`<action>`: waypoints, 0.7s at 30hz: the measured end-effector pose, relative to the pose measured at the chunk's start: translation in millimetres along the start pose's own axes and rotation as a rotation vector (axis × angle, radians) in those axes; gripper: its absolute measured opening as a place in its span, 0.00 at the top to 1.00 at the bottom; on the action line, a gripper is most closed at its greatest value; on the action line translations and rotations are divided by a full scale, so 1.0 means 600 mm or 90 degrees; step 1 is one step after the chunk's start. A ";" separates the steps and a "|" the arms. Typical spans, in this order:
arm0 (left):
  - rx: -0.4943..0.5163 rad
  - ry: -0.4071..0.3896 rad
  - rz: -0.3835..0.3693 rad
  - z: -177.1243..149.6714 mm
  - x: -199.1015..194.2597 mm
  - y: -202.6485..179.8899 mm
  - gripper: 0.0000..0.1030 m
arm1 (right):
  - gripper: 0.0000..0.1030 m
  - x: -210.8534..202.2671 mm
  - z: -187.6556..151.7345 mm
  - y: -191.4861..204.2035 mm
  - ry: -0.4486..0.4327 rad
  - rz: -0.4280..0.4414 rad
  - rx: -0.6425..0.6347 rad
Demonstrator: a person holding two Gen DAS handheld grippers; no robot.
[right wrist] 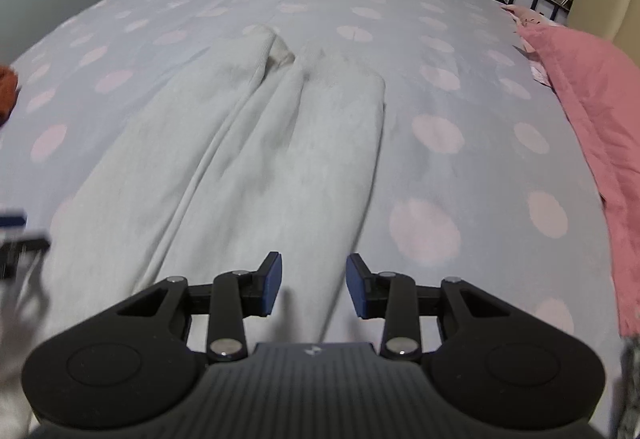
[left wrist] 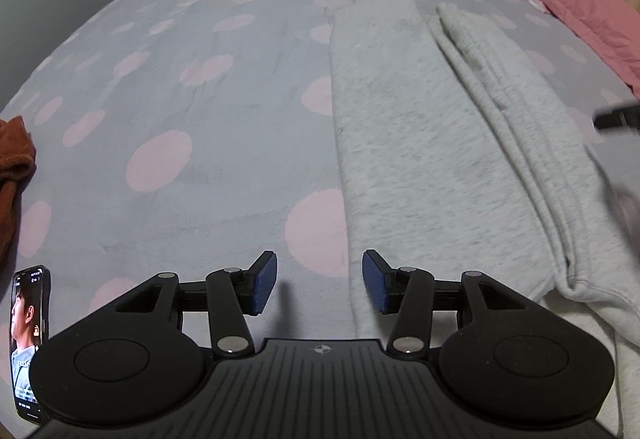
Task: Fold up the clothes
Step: 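Open both grippers and release the sweatshirt hem end, then grasp the end of the sweatshirt strip with the right gripper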
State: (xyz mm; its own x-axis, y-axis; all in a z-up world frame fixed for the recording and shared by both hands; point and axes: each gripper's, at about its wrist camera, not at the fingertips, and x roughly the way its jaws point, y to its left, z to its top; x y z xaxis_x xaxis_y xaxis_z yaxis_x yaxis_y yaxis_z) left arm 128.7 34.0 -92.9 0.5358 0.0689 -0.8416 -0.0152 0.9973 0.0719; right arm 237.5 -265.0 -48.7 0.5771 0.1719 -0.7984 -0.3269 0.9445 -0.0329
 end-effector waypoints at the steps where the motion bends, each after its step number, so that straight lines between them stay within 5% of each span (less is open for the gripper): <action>1: 0.001 0.008 0.006 0.002 0.003 0.002 0.54 | 0.62 0.011 0.014 -0.005 0.001 0.000 0.009; 6: 0.025 0.032 0.048 0.013 0.008 0.011 0.54 | 0.60 0.063 0.081 -0.024 0.005 0.000 0.041; 21: 0.039 0.070 0.026 0.013 0.047 -0.001 0.54 | 0.57 0.171 0.228 -0.016 -0.038 0.044 0.118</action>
State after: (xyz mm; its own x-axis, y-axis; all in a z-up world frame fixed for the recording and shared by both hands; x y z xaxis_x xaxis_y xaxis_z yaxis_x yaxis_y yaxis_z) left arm 150.8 35.3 -112.5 0.4403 0.1159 -0.8903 0.0179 0.9903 0.1377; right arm 402.1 -218.0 -48.1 0.6034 0.2485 -0.7577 -0.2262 0.9645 0.1362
